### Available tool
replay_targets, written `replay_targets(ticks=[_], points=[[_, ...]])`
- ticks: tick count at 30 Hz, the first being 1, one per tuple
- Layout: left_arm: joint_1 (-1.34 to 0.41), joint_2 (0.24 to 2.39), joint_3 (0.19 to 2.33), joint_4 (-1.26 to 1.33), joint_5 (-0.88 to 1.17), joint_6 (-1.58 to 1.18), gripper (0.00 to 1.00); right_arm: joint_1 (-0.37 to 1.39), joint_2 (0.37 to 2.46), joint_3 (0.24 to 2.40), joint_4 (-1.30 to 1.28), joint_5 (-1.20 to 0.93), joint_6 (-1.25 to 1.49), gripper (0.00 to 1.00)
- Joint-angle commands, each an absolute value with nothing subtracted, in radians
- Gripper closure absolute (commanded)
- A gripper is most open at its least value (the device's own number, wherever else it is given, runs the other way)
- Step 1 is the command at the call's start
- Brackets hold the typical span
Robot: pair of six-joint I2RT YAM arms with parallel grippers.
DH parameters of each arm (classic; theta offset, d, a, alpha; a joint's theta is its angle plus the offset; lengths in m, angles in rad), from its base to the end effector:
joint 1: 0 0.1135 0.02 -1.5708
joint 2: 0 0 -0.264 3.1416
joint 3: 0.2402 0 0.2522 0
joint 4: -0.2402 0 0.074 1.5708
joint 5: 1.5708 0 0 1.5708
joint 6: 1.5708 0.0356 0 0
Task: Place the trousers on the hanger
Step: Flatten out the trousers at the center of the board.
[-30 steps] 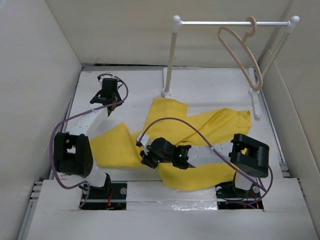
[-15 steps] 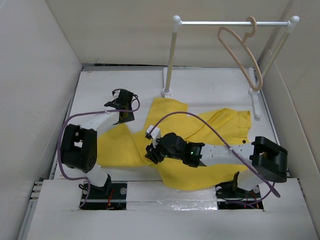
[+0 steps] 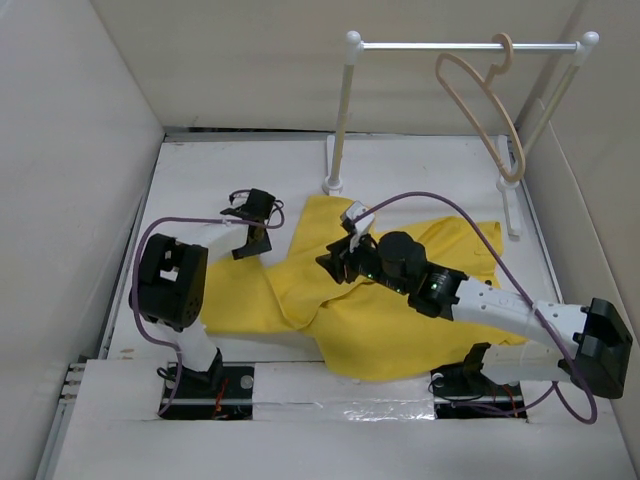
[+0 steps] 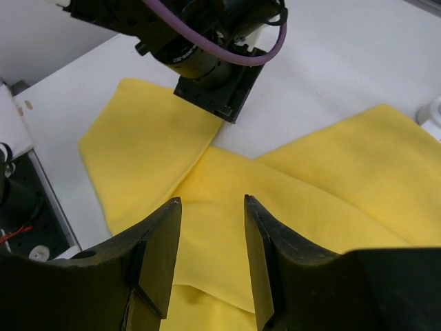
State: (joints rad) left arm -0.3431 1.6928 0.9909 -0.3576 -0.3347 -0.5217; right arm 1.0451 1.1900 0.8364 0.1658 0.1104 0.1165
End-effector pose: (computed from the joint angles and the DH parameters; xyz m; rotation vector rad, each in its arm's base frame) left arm 0.3153 -0.1002 0.1693 -0.3382 2.5199 0.1114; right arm 0.1439 0.2402 0.3096 -0.7390 1.6611 0.7411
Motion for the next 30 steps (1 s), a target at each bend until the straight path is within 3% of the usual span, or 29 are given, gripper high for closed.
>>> replay_targets(ticks=[1, 3, 4, 7, 10, 12, 14, 21, 22, 25, 26, 30], points=[[-0.376, 1.723, 0.996, -0.374, -0.374, -0.555, 0.56, 0.996, 1.174, 0.812, 0.181, 0.069, 0.109, 0.53], [-0.388, 1.746, 0.999, -0.356, -0.391, -0.577, 0.68, 0.985, 1.164, 0.792, 0.207, 0.042, 0.114, 0.53], [-0.388, 1.752, 1.002, -0.353, -0.397, -0.581, 0.81, 0.985, 1.16, 0.784, 0.21, 0.041, 0.117, 0.53], [-0.397, 1.753, 1.029, -0.362, -0.44, -0.594, 1.0, 0.985, 1.149, 0.761, 0.212, 0.054, 0.112, 0.54], [-0.397, 1.706, 1.101, -0.406, -0.508, -0.592, 1.0, 0.976, 1.138, 0.746, 0.218, 0.043, 0.106, 0.57], [-0.397, 1.634, 1.199, -0.446, -0.543, -0.577, 1.0, 0.976, 1.121, 0.735, 0.238, -0.021, 0.106, 0.72], [-0.397, 1.55, 1.288, -0.48, -0.546, -0.563, 1.0, 0.976, 1.112, 0.727, 0.28, -0.083, 0.078, 1.0], [-0.397, 1.367, 1.639, -0.428, -0.569, -0.523, 1.0, 1.138, 1.202, 0.782, 0.261, -0.094, -0.035, 1.0], [-0.397, 1.353, 1.652, -0.414, -0.568, -0.52, 1.0, 1.159, 1.227, 0.793, 0.258, -0.086, -0.038, 0.99], [-0.388, 1.319, 1.695, -0.368, -0.558, -0.502, 1.0, 1.19, 1.317, 0.839, 0.255, -0.063, -0.034, 0.81], [-0.377, 1.322, 1.71, -0.368, -0.557, -0.496, 1.0, 1.199, 1.359, 0.853, 0.271, -0.046, -0.029, 0.63], [-0.356, 1.328, 1.787, -0.341, -0.537, -0.462, 1.0, 1.2, 1.488, 0.89, 0.324, 0.017, -0.006, 0.36]])
